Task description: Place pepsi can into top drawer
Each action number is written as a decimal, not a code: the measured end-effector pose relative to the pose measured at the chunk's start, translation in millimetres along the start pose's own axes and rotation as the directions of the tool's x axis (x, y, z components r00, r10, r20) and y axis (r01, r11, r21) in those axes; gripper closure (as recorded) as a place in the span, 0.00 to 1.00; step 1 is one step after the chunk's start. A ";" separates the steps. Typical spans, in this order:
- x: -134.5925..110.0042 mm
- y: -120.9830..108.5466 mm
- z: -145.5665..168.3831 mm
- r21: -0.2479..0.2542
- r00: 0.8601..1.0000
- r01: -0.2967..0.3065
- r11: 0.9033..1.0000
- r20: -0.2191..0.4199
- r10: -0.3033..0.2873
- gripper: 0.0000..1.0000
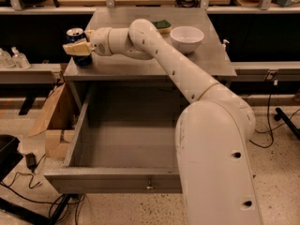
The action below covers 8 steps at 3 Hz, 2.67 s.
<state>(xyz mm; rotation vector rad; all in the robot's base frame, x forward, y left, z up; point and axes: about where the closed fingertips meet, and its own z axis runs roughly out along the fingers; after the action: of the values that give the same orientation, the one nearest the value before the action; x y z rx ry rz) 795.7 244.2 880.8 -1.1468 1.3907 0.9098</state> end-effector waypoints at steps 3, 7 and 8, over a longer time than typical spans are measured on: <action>0.3 2.2 3.1 -0.005 1.000 -0.001 1.000 0.000 0.001 0.01; -2.0 9.4 9.7 -0.009 1.000 -0.001 1.000 -0.010 0.001 0.64; -29.8 21.0 -13.4 0.054 0.999 0.044 0.998 -0.033 -0.042 0.95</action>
Offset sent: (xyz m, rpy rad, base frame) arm 0.0000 0.0000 0.0000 0.0000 0.0000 0.0000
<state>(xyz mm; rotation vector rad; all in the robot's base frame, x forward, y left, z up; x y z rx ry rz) 771.1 241.2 910.6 -1.1499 1.4034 0.8217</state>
